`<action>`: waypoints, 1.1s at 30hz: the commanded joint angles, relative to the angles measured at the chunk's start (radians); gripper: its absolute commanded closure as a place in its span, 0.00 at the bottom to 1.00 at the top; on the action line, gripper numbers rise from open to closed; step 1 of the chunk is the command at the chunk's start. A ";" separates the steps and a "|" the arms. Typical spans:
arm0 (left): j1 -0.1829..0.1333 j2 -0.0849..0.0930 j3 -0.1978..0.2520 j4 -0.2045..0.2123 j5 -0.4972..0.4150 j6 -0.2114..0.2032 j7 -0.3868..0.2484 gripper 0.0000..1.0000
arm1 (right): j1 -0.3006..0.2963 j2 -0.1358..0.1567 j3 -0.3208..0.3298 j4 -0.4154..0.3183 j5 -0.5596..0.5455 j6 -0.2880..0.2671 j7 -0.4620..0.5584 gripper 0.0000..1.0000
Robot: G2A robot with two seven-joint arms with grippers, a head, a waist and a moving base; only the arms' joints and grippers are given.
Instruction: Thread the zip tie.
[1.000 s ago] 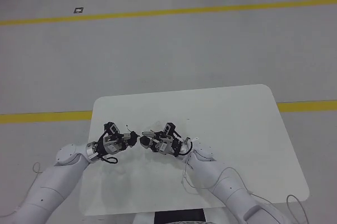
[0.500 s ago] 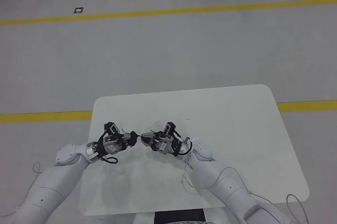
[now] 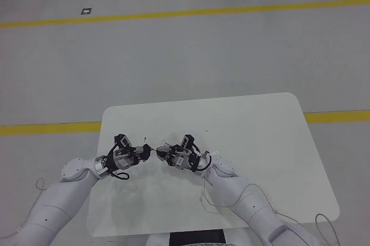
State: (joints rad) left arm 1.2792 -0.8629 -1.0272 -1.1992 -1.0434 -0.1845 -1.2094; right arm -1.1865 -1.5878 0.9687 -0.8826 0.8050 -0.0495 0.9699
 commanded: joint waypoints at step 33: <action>0.000 0.000 0.000 0.000 0.000 0.000 0.000 1.00 | -0.038 0.049 0.080 -0.052 -0.032 0.017 -0.066 1.00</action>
State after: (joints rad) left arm 1.2792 -0.8629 -1.0272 -1.1992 -1.0434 -0.1845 -1.2094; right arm -1.2231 -1.5406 1.0454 -0.9329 0.7733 -0.0323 0.9051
